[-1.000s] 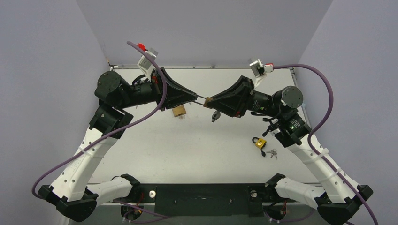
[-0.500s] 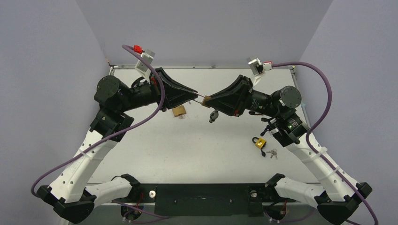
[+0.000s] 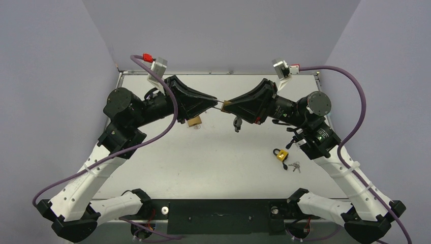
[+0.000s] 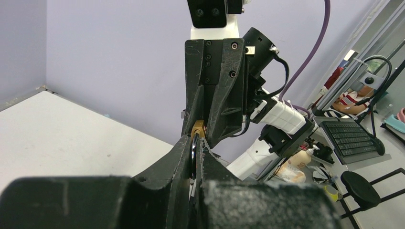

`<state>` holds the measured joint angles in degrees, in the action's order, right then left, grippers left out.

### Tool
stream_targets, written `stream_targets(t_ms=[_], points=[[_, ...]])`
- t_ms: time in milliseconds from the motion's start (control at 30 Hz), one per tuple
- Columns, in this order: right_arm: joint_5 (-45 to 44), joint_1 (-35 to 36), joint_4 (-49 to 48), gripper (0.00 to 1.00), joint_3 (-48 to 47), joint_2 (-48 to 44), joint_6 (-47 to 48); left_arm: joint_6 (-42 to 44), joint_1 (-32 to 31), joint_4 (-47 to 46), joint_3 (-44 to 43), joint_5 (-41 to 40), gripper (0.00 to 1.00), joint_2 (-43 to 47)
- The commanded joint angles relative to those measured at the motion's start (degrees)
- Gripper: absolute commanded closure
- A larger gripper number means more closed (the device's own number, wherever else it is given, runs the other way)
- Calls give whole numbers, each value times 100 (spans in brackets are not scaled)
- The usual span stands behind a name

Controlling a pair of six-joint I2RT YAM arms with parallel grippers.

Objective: Lock with the key
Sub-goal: Lock the lock.

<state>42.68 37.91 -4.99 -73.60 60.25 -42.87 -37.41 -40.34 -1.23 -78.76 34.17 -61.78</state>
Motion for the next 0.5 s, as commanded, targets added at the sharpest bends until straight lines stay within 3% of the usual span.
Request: stream_targets(t_ms=[0,300,333,367,400,433,467], points=[[-948,136,-489,100,-388,386,148,174,-665,963,178,686,100,-369],[-1049,148,-77,97,-455,414,491,175,-673,1111,179,76,100,-322],[-1059,118,-29,91,-386,389,543,127,-555,1113,183,12,100,-272],[-1059,97,-20,75,-340,336,556,97,-476,1110,218,-97,100,-246],[-1060,37,-13,67,-240,302,577,20,-282,1073,241,-122,100,-174],[-1046,4,-12,54,-114,217,611,-27,-159,1033,316,-102,100,-136],[-1023,-65,-15,48,-33,168,634,-154,123,913,370,-59,100,-72]])
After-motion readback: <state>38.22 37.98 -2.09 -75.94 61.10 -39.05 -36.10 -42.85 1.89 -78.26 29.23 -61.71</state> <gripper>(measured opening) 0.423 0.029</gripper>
